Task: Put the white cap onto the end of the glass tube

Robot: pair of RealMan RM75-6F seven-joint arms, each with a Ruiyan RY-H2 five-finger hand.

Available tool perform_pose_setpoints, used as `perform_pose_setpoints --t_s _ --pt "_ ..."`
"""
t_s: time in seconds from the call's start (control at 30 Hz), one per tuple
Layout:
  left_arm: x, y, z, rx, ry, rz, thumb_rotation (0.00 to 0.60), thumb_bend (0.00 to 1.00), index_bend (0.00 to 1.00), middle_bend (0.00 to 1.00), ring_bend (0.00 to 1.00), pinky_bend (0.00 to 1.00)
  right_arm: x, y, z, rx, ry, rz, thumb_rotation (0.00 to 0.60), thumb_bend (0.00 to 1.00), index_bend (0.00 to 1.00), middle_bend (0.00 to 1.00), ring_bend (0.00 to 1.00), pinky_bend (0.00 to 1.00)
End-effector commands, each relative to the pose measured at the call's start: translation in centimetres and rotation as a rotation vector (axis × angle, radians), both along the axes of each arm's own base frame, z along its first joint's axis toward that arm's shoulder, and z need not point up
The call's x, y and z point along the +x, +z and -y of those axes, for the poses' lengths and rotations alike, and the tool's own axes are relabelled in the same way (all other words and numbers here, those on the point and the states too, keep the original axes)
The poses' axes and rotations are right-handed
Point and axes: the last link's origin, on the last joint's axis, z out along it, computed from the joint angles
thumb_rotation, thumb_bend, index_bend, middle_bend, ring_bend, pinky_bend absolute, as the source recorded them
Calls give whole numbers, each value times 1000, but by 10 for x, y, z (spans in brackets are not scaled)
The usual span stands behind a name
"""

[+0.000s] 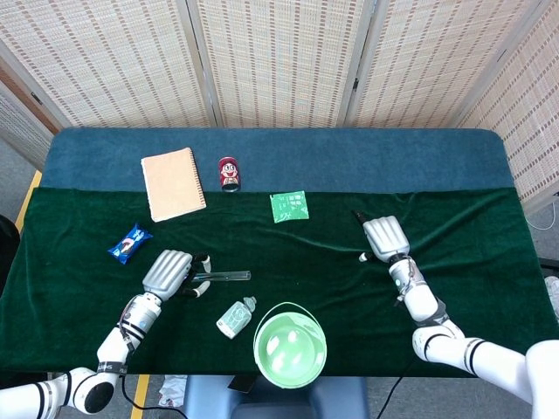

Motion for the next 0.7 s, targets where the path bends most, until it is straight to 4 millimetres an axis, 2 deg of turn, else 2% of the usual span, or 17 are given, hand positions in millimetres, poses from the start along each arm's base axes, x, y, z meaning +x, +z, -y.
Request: perform_pose_setpoints --t_s 0.03,0.2,0.37,0.53,0.7 --pt "0 0 0 0 1 1 600 505 666 936 887 908 0 2 1 -2 0 1 600 249 101 873 1000 1000" --pt "-1 0 0 1 4 3 600 505 666 937 887 908 5 13 0 -27 21 36 600 249 101 873 1000 1000" --pt "-1 2 0 7 1 5 600 505 666 936 887 908 14 37 -15 -54 75 91 600 246 109 873 1000 1000" --pt "0 2 1 9 -2 1 600 504 666 936 887 908 10 54 -40 -40 118 112 600 242 269 878 1000 1000" --pt "0 -2 2 1 1 -6 600 505 666 936 887 908 -4 56 -54 -26 122 87 600 243 389 902 1000 1000"
